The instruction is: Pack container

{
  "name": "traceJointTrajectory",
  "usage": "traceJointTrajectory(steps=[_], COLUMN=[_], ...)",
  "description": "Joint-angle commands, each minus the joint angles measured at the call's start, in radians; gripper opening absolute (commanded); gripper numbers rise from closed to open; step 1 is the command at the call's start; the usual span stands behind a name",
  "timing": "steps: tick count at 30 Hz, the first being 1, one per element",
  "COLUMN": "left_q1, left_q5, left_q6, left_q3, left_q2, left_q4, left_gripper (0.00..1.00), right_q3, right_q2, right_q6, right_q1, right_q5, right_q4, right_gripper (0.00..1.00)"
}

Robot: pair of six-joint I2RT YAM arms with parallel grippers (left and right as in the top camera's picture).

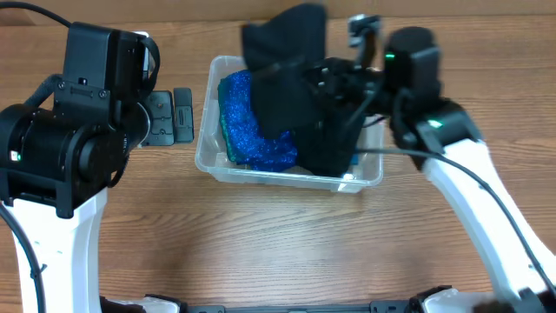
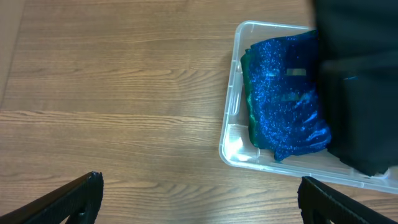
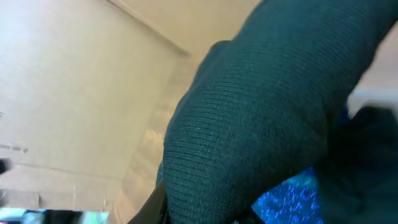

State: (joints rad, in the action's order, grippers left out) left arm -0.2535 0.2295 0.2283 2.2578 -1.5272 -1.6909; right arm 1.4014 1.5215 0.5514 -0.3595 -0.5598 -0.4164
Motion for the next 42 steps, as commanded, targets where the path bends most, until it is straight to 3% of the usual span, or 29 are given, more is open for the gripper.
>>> traceJointTrajectory(steps=[1,5,11,15,18,19,22,26,32,34,37,42], left_q1=[0.005,0.005,0.005,0.005,0.005,0.005,0.005,0.005,0.005,0.005,0.005,0.005], left_q5=[0.013,0.013,0.013,0.013,0.013,0.013,0.013,0.013,0.013,0.013,0.013,0.013], left_q6=[-0.016,-0.016,-0.016,-0.016,-0.016,-0.016,-0.016,-0.016,-0.016,-0.016,-0.016,-0.016], left_q3=[0.002,0.002,0.002,0.002,0.002,0.002,0.002,0.002,0.002,0.002,0.002,0.002], left_q2=[0.003,0.003,0.003,0.003,0.003,0.003,0.003,0.003,0.003,0.003,0.003,0.003], left_q4=[0.002,0.002,0.002,0.002,0.002,0.002,0.002,0.002,0.002,0.002,0.002,0.002], left_gripper=[1.00,1.00,1.00,1.00,1.00,1.00,1.00,1.00,1.00,1.00,1.00,1.00], right_q3=[0.013,0.013,0.069,0.137,0.152,0.151,0.150,0.150,0.150,0.150,0.171,0.231], right_q2=[0.064,0.126,0.031,-0.026,-0.048,-0.037,0.035,0.271,0.558,0.571,0.504,0.195], right_q6=[0.051,-0.043,-0.087,-0.068,-0.061,-0.062,-0.062,-0.063,-0.061,-0.072,-0.115,-0.170], right_q1=[-0.007,-0.008,-0.004,-0.011,-0.047,-0.073,-0.116,-0.124,-0.125,-0.125,-0.125,-0.132], right_q5=[0.058,0.261,0.701,0.714,0.646,0.605,0.598,0.473,0.348,0.348,0.350,0.360], right_q4=[-0.078,-0.368,-0.621,-0.649,-0.579,-0.518,-0.389,-0.242,-0.269,-0.320,-0.393,-0.520], right_gripper=[0.04,0.42,0.62,0.58,0.40,0.26,0.16,0.13,0.13,0.18,0.42,0.73])
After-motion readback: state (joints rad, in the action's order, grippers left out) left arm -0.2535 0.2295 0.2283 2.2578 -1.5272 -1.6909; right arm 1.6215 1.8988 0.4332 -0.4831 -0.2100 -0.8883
